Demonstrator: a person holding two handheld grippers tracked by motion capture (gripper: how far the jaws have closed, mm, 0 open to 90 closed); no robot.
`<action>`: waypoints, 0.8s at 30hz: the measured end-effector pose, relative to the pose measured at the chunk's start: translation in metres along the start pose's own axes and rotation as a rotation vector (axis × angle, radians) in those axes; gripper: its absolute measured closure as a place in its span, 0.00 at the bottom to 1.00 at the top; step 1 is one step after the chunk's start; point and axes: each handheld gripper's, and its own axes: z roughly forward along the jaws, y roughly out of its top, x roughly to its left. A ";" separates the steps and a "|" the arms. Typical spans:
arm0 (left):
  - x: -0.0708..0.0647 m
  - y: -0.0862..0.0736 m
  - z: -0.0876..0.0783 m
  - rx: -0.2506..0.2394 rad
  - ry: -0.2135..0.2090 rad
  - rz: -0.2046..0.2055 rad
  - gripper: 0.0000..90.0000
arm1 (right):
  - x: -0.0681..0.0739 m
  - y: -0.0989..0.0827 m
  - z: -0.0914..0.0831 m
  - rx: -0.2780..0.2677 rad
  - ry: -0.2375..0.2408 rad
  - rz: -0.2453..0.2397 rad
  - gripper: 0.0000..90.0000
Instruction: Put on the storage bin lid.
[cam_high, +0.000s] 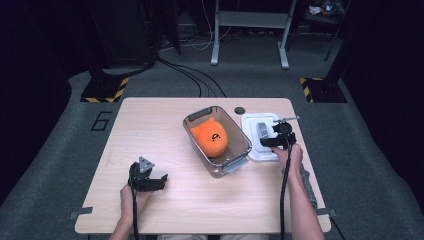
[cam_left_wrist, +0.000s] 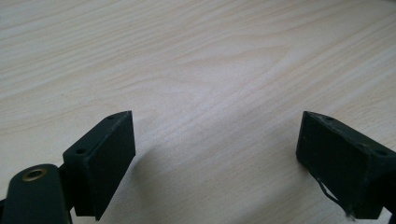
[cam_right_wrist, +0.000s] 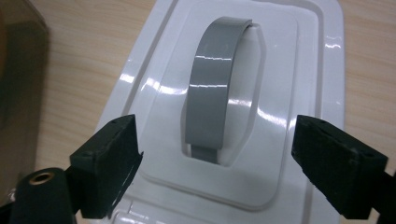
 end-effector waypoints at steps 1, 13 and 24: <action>0.000 0.000 0.000 0.000 0.001 0.000 0.13 | 0.001 0.000 0.003 0.004 -0.004 0.001 0.18; 0.000 0.000 -0.001 0.007 -0.003 0.002 0.13 | 0.007 0.013 0.026 0.003 -0.025 0.005 0.47; 0.000 0.000 -0.001 0.007 -0.002 0.001 0.13 | 0.013 0.020 0.038 0.015 -0.054 -0.012 0.64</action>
